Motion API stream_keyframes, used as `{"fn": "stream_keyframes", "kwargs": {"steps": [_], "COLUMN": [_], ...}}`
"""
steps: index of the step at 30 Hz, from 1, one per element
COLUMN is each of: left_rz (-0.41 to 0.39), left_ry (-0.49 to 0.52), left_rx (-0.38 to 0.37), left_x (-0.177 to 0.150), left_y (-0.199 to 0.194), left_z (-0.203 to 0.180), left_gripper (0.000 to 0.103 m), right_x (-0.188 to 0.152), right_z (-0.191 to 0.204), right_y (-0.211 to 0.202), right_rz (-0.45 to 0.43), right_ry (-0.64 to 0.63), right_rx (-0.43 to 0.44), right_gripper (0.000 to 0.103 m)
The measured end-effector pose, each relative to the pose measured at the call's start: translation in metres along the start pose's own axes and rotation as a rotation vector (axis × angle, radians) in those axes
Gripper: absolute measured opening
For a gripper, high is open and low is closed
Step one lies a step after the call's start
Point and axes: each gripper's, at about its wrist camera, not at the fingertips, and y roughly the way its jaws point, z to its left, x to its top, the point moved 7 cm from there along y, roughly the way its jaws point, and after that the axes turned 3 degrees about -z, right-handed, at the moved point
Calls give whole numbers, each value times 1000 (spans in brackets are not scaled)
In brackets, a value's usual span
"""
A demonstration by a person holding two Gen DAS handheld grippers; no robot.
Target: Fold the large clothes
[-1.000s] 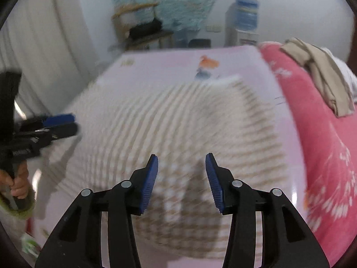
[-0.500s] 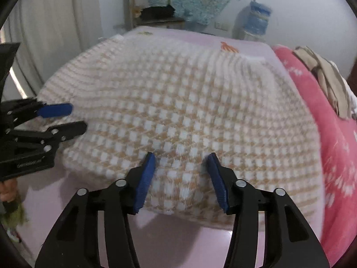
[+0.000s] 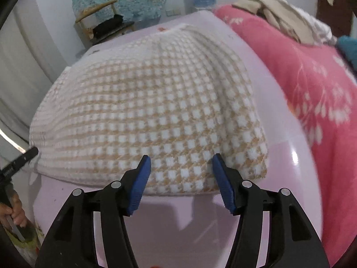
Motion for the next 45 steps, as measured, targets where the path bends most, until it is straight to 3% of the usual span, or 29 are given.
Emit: {"fn": "stream_keyframes", "kwargs": {"steps": [6,9,12,16,21,25,30,33,37,45], "left_rz": [-129,-214,-280,-310,-351,-290,-129,-61,3,46], "left_ry": [65,111,156,188,139,119,76,14,39,26], "left_rx": [-73,-52,-32,46,197,309,271,281,340,360], "left_x": [10,15,22,29,31,23,5,-6,-14,-21], "left_y": [-65,-97,-118,-131,-136,-121,-90,-76,-63,-59], "left_z": [-43,-61,-77,-89,-85,-77,-72,-65,-64,-63], "left_gripper": [80,95,98,98,98,98,98,98,98,98], "right_x": [-7,-7,2,6,2,-11,-24,-28,-31,-34], "right_z": [20,21,33,40,48,46,45,43,44,44], "right_y": [-56,-79,-112,-141,-150,-130,-100,-90,-79,-68], "right_rz": [-90,-156,-258,-368,-411,-348,-226,-177,-134,-79], "right_ry": [-20,-34,-66,-92,-104,-105,-113,-85,-92,-74], "right_rx": [68,61,28,-17,-72,-119,-205,-181,-176,-149], "right_gripper": [73,81,93,95,95,95,95,95,95,95]}}
